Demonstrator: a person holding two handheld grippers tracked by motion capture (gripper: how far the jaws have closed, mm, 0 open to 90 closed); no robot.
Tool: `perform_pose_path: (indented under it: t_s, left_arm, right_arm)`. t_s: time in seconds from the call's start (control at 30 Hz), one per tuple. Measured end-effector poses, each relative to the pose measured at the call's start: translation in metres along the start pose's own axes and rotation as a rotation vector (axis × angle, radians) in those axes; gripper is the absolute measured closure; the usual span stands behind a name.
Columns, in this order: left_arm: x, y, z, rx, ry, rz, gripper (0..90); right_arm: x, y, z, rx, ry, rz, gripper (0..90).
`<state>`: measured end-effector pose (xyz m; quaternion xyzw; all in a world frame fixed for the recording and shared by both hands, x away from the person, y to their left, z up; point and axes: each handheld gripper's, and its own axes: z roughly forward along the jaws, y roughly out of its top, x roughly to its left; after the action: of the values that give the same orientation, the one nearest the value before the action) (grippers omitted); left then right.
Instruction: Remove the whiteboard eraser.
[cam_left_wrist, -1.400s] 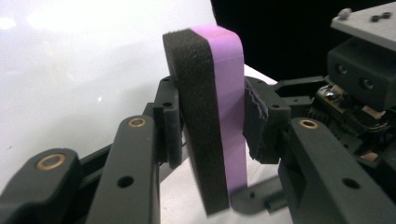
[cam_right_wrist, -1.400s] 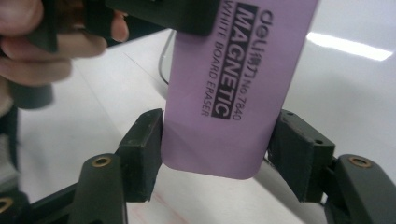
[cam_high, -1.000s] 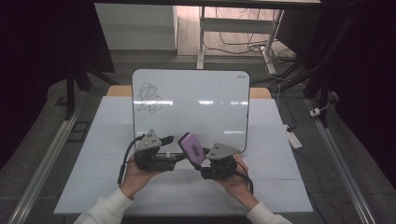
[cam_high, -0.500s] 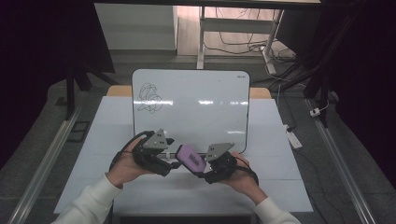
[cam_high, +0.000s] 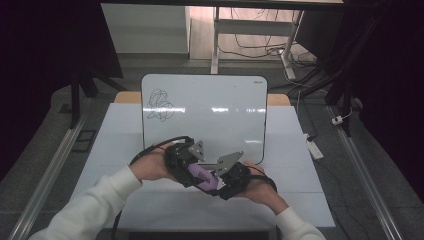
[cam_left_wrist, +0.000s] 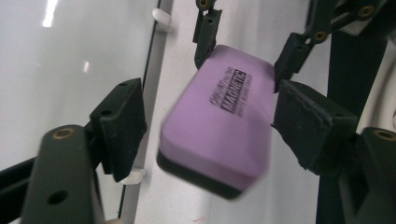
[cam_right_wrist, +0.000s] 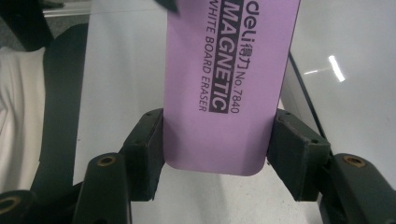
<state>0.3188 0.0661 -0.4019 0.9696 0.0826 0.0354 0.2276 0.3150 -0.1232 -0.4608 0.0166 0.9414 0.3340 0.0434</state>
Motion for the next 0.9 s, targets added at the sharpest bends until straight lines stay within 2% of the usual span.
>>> perform_pose_path:
  t_s: [0.07,0.27,0.33,0.43,0.67,0.73,0.77,0.8,0.9]
  left_arm:
    - [0.001,0.001,0.005,0.021,-0.024,0.012,29.7]
    - [-0.002,0.002,0.012,0.068,-0.053,0.048,33.9]
    - [-0.006,0.001,0.014,0.101,-0.044,0.068,32.6]
    - [-0.008,0.000,0.017,0.122,-0.025,0.072,32.0]
    - [-0.014,-0.001,0.025,0.169,-0.019,0.127,34.5]
    - [-0.016,0.000,0.027,0.173,-0.021,0.129,35.4]
    - [-0.016,0.000,0.028,0.176,-0.027,0.136,35.9]
    - [-0.015,0.000,0.029,0.177,-0.036,0.137,36.5]
    - [-0.015,-0.002,0.031,0.168,-0.045,0.118,38.1]
  right_arm:
    - [0.000,0.001,0.001,0.008,0.005,-0.013,39.7]
    - [0.001,0.002,0.003,0.030,0.013,-0.028,39.8]
    - [0.000,0.002,0.001,0.018,0.024,-0.022,40.0]
    - [-0.001,0.003,0.000,0.016,0.025,-0.026,40.1]
    - [-0.002,0.005,-0.001,0.021,0.074,0.003,40.2]
    - [-0.003,0.005,-0.001,0.022,0.089,0.007,40.2]
    - [-0.004,0.004,-0.001,0.026,0.099,-0.008,40.3]
    - [-0.004,0.004,-0.001,0.024,0.099,0.009,40.2]
    - [-0.004,0.003,-0.001,0.025,0.107,0.006,40.2]
